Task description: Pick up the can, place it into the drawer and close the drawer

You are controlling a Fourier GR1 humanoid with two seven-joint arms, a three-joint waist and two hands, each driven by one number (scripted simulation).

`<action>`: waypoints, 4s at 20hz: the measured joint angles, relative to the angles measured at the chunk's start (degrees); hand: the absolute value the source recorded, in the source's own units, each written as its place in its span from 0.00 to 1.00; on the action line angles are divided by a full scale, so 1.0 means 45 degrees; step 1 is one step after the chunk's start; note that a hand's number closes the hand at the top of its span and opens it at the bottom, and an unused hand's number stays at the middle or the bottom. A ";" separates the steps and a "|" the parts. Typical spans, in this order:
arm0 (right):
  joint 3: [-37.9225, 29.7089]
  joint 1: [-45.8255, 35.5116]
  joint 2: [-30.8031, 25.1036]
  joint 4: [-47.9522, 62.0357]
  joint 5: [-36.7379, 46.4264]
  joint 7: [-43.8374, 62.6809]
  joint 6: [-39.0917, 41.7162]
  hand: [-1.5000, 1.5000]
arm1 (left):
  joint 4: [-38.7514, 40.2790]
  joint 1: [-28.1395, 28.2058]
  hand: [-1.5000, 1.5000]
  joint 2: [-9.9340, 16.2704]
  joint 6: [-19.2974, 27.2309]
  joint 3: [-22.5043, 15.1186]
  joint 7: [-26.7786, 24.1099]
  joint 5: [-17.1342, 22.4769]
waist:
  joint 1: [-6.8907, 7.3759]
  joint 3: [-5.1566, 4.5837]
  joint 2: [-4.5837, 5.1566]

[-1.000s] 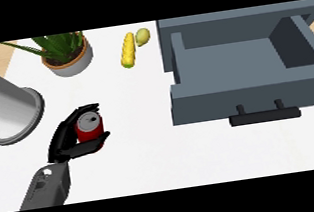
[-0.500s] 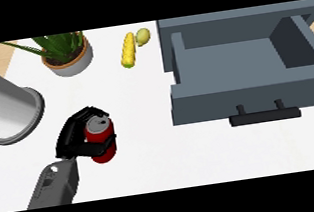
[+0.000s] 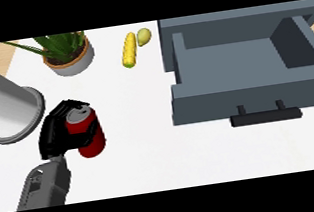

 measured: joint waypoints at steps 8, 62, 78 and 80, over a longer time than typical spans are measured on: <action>-0.0127 -0.0078 -0.0074 -0.0102 -0.0202 0.0165 -0.0017 0.00 | -0.2962 -0.0008 1.00 -0.0563 0.1301 -0.0996 0.2194 -0.0238 | -0.0018 0.0003 -0.0003; -0.0047 -0.1674 -0.0266 0.0606 0.0273 0.0592 -0.0394 0.00 | 0.6047 -1.5391 1.00 -0.1158 0.8558 -0.7297 0.6522 0.3495 | -0.0832 0.0024 0.0202; 0.0194 -0.2074 -0.0260 0.0883 0.0526 0.0445 -0.0410 0.00 | 0.7826 -1.5248 1.00 -0.1158 0.9300 -0.9277 0.4884 0.4865 | -0.1294 0.0035 0.0327; 0.0179 -0.2189 -0.0321 0.0915 0.0500 0.0438 -0.0388 0.00 | 0.7963 -1.5290 1.00 -0.1157 0.9335 -0.9483 0.4775 0.4955 | -0.1377 0.0035 0.0353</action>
